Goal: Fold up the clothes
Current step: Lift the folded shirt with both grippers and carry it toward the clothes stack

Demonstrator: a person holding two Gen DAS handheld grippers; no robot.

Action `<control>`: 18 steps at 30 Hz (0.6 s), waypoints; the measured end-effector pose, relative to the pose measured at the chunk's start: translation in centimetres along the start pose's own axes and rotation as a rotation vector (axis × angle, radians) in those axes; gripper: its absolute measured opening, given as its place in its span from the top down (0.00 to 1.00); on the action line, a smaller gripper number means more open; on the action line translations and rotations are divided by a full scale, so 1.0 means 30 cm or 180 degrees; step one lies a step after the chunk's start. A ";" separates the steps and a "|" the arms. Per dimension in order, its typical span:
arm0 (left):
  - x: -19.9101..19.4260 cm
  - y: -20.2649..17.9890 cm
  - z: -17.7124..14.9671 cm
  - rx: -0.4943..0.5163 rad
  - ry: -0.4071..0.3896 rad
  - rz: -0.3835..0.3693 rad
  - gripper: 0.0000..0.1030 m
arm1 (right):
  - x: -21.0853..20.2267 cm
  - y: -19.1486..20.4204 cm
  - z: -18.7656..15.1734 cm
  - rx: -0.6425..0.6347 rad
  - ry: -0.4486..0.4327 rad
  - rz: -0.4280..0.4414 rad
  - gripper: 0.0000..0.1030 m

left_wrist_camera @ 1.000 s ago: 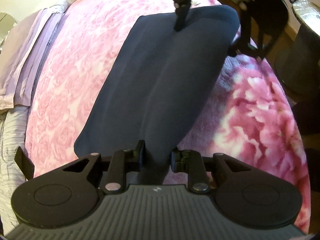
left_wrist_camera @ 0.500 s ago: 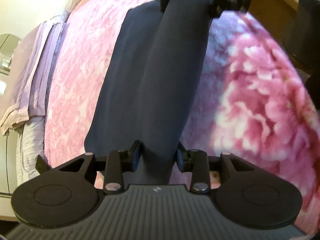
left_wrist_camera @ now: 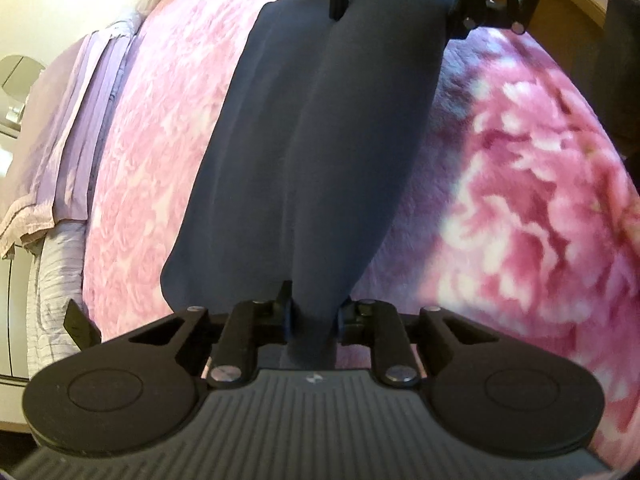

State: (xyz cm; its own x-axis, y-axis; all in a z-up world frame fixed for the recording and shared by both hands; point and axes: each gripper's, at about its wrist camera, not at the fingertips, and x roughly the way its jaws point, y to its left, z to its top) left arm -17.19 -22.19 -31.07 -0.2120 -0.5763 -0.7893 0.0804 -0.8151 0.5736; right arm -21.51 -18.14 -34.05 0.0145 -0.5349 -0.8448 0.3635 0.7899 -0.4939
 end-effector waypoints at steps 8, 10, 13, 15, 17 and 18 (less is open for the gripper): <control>0.019 -0.011 -0.002 0.0107 0.0007 0.0130 0.57 | 0.013 -0.041 -0.008 0.0192 -0.0068 0.0156 0.46; 0.027 -0.002 0.001 0.0123 0.0022 0.0047 0.69 | 0.005 -0.054 -0.006 0.0223 -0.0085 0.0191 0.52; 0.012 0.027 0.013 0.0049 0.0039 -0.0068 0.83 | -0.017 -0.086 0.007 0.0354 -0.0083 0.0288 0.58; -0.012 0.056 0.018 -0.0027 0.0023 -0.0096 0.85 | -0.032 -0.120 0.021 0.0407 -0.0088 0.0338 0.60; -0.039 0.088 0.023 -0.0099 0.0004 -0.0114 0.86 | -0.054 -0.151 0.032 0.0421 -0.0100 0.0368 0.61; -0.056 0.103 0.032 -0.0107 -0.0002 -0.0119 0.86 | -0.069 -0.161 0.036 0.0397 -0.0106 0.0352 0.61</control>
State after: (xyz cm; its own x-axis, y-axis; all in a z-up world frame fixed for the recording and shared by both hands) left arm -17.52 -23.70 -27.77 -0.2160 -0.5453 -0.8099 0.1052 -0.8377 0.5360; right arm -22.28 -21.18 -29.68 0.0909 -0.4579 -0.8843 0.4708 0.8022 -0.3671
